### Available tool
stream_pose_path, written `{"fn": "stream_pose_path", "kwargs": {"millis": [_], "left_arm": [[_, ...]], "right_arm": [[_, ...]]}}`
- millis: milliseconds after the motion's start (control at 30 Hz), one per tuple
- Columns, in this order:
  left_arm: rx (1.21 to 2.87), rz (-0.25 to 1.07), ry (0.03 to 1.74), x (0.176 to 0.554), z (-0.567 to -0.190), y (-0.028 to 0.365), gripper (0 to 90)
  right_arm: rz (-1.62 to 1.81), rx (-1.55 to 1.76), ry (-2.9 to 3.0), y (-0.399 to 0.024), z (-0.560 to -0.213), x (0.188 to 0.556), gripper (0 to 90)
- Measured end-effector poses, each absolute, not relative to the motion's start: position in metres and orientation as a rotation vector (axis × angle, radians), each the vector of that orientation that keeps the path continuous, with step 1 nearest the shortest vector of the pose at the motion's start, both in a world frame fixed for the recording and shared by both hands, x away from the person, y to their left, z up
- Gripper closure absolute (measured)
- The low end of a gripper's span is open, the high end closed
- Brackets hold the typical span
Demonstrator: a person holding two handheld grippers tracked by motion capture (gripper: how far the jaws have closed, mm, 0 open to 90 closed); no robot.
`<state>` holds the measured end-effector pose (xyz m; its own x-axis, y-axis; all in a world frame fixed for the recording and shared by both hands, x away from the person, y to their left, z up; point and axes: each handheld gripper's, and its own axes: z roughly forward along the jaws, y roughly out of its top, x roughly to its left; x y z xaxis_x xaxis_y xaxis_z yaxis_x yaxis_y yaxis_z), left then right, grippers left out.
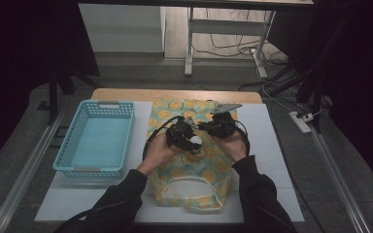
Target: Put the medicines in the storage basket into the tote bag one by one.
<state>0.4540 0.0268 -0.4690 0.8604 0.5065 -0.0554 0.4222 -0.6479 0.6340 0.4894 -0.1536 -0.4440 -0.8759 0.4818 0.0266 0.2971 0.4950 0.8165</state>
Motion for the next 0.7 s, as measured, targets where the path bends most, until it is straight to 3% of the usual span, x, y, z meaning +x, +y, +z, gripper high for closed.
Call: {"fn": "stream_pose_path", "kwargs": {"millis": [233,700], "left_arm": [[2.346,0.153,0.69,0.456,-0.472,0.028,48.6],[2.265,0.114,0.683,0.443,-0.454,0.041,23.1]], "right_arm": [[1.323,0.667,2.535,-0.153,-0.444,0.489,90.0],[1.321,0.659,2.535,-0.153,-0.444,0.489,90.0]]}}
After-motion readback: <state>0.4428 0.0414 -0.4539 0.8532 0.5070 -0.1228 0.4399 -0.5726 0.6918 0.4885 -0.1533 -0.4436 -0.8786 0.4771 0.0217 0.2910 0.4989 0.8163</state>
